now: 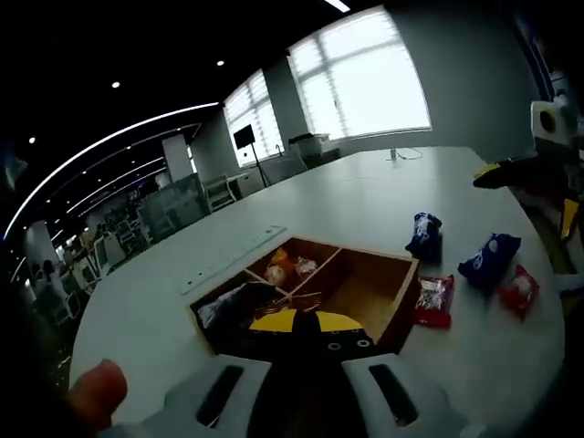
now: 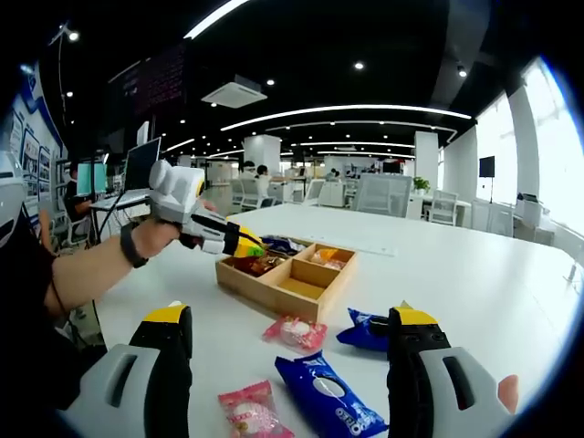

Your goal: Pick up the scattered marshmallows, QQ candies, Oreo cookies, and mixed nuts on the table and sort them into separate containers

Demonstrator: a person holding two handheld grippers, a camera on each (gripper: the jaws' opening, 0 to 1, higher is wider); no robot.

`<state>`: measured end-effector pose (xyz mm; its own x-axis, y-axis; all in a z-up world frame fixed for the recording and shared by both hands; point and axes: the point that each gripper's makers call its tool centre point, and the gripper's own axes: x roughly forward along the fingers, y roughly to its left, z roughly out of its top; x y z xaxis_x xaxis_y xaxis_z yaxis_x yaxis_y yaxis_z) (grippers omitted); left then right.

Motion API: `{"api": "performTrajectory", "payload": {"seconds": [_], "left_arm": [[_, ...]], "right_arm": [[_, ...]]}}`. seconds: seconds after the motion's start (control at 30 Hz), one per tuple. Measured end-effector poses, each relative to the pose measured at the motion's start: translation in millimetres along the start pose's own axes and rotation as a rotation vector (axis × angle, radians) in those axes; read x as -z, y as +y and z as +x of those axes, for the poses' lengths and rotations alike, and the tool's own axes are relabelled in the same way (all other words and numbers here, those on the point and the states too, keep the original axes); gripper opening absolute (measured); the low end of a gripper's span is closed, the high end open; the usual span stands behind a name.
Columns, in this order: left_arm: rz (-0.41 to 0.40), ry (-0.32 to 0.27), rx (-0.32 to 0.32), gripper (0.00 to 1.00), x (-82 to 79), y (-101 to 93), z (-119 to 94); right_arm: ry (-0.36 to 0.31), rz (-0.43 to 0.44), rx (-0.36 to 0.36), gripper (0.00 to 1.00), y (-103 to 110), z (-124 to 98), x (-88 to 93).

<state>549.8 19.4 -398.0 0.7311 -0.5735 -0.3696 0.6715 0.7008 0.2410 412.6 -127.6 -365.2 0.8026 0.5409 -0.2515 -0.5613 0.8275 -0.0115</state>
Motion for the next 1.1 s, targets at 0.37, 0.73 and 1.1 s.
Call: {"api": "performTrajectory", "payload": {"seconds": [0.37, 0.73, 1.1], "left_arm": [[0.005, 0.026, 0.006, 0.1, 12.1, 1.4, 5.4], [-0.072, 0.002, 0.046, 0.1, 16.6, 5.7, 12.6], [-0.098, -0.015, 0.072, 0.12, 15.3, 5.4, 12.8]], "right_arm": [[0.004, -0.001, 0.004, 0.83, -1.3, 0.1, 1.5], [0.003, -0.003, 0.008, 0.83, -1.9, -1.4, 0.9], [0.004, -0.011, 0.006, 0.83, -1.0, -1.0, -0.4]]}}
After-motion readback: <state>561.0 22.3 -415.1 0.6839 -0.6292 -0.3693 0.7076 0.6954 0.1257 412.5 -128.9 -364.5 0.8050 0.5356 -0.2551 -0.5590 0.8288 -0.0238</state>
